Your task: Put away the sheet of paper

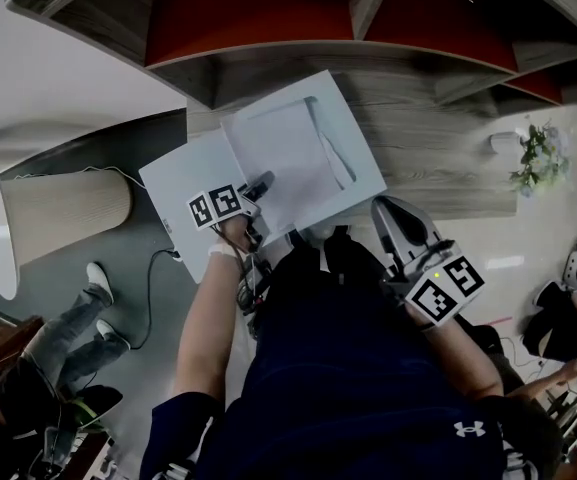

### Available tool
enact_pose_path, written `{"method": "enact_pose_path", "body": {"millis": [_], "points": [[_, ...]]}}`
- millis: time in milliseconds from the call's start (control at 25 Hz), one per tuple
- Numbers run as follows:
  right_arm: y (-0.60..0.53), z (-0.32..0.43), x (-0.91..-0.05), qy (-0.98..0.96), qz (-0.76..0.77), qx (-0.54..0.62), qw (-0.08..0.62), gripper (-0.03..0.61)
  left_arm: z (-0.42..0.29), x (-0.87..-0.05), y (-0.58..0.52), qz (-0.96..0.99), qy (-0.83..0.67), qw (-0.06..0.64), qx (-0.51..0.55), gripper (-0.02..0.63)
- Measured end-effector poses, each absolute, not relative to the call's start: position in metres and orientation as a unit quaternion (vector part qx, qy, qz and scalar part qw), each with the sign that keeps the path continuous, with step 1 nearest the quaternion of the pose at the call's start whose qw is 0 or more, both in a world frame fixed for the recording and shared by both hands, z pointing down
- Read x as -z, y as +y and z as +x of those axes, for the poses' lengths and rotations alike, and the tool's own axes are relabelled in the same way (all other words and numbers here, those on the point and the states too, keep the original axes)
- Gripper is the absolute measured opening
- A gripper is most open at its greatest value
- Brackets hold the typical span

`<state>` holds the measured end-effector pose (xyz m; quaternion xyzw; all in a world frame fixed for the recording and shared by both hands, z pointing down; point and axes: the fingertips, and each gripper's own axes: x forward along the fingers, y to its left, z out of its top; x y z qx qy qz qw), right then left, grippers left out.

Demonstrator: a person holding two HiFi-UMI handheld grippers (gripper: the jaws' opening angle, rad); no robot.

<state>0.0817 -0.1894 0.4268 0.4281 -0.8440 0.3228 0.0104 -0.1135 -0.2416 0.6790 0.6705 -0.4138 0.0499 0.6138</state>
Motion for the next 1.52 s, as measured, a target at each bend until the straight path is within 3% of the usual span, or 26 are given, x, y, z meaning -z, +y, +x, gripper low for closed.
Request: {"method": "enact_pose_path", "body": {"millis": [280,960,1520], "points": [[-0.188,0.086,-0.428,-0.84,0.436,-0.324,0.009,0.006,-0.076,-0.684,-0.246,0.682,-0.377,0.622,-0.079,0.157],[-0.187,0.092,-0.433,-0.836,0.439,-0.33,0.013,0.006,-0.065,-0.705,-0.245,0.657,-0.416,0.618,-0.114,0.144],[-0.19,0.092,-0.433,-0.841,0.427,-0.332,0.009,0.006,-0.064,-0.698,-0.198,0.718,-0.359,0.483,-0.351,0.196]]}}
